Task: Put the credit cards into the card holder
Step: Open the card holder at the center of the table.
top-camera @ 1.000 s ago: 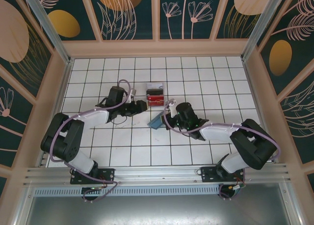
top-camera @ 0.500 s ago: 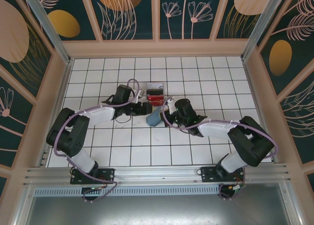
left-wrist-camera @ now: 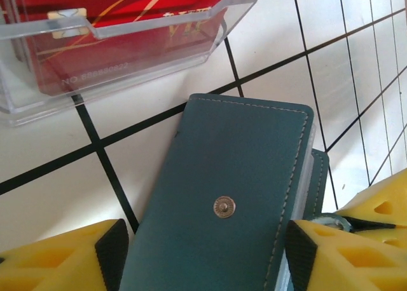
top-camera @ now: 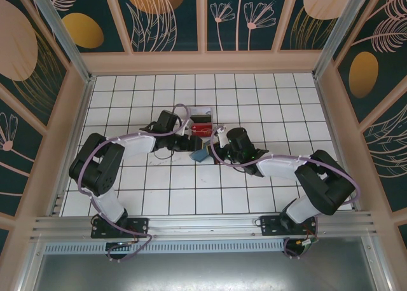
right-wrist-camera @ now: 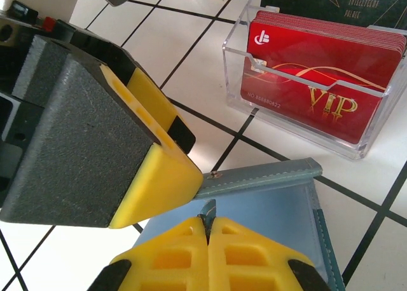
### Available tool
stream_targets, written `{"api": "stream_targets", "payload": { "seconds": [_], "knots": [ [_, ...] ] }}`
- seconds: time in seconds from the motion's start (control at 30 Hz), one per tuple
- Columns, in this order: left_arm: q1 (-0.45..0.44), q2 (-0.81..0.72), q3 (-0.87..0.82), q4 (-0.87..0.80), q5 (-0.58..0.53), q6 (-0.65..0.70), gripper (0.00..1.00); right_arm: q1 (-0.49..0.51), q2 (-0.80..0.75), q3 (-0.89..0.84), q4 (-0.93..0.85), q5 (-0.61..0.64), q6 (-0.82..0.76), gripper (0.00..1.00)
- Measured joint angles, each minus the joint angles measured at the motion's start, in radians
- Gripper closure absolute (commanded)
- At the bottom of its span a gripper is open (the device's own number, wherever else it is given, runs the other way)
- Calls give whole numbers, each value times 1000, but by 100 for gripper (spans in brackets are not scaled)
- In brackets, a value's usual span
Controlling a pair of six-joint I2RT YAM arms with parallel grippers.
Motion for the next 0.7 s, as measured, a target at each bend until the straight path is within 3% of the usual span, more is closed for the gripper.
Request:
{"api": "stream_targets", "payload": {
  "seconds": [0.47, 0.7],
  "knots": [
    [0, -63, 31, -7, -6, 10, 32, -7, 0, 0, -1, 0, 0, 100],
    [0, -63, 32, -76, 16, 102, 34, -19, -8, 0, 0, -6, 8, 99]
  ]
}}
